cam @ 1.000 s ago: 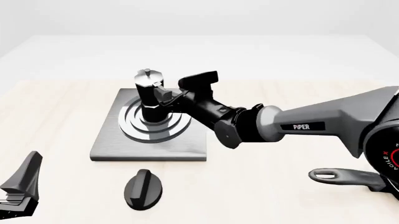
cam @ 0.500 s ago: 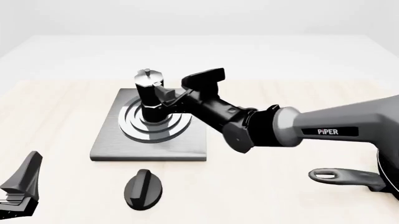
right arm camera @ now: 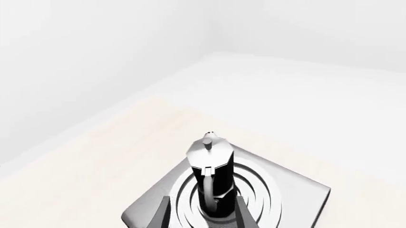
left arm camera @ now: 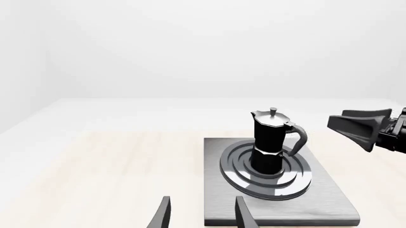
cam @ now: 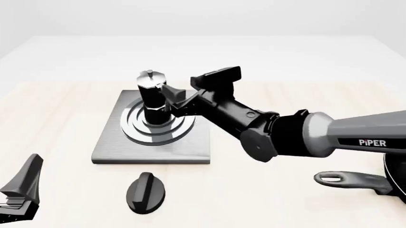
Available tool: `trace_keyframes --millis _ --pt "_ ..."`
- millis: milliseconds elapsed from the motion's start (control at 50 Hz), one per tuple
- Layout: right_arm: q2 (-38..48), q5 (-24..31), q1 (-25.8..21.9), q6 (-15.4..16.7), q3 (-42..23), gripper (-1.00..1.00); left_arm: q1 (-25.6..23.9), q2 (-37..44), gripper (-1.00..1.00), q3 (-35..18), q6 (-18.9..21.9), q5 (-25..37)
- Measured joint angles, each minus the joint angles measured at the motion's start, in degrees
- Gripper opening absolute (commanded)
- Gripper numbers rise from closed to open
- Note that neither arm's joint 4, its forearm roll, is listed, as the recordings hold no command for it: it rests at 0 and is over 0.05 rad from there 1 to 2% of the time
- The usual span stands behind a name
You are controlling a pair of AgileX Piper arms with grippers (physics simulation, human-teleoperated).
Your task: Put the moka pot on the stove.
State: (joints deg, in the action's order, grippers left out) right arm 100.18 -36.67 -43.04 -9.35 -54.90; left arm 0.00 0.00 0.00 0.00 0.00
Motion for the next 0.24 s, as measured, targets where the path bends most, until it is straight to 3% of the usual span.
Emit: trace_keyframes --millis 240 --pt "-3.0 -0.6 -0.5 0.2 2.6 1.00 0.0 0.0 1.00 0.0 0.0 0.0"
